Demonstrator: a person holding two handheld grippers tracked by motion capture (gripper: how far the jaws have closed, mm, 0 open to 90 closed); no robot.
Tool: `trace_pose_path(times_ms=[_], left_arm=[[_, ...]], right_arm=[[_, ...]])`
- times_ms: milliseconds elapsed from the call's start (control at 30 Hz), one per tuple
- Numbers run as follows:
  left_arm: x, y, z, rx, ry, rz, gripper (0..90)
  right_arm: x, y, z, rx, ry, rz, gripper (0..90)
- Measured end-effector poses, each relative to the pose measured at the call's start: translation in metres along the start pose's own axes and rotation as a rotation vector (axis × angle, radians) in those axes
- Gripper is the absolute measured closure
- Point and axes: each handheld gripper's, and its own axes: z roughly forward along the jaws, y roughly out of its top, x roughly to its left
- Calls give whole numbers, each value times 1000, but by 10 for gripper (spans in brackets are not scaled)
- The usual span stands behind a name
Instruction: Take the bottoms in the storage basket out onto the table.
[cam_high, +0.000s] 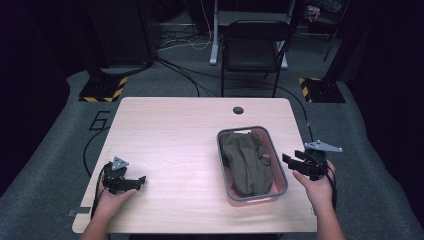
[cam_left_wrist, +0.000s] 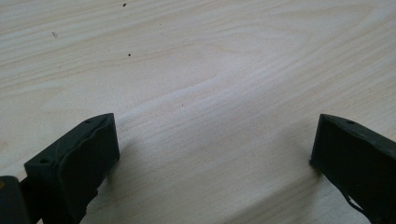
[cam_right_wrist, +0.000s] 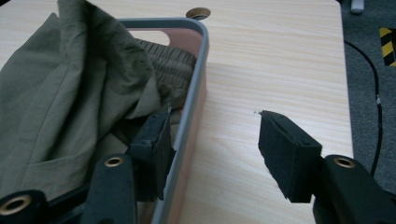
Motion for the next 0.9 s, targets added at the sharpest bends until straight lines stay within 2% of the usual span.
trace_pose_path(times_ms=[33,100,300,500,700,900], left_arm=[[0,0,0,-1,1,0,6],[0,0,0,-1,-1,-2,6],[0,0,0,6,-4,-5,6],[0,0,0,4,-3,-5,6],[0,0,0,4,-3,-3,6],[0,0,0,5,-3,-4,6]], right_arm=[[5,2,1,7,-3,-14,379],[8,3,2,11,-1,-23,368],[21,9,7,30,54,-36,255],[35,14,14,34,71,-61,190],[44,16,20,37,77,-81,180],[58,20,31,58,72,-68,157]])
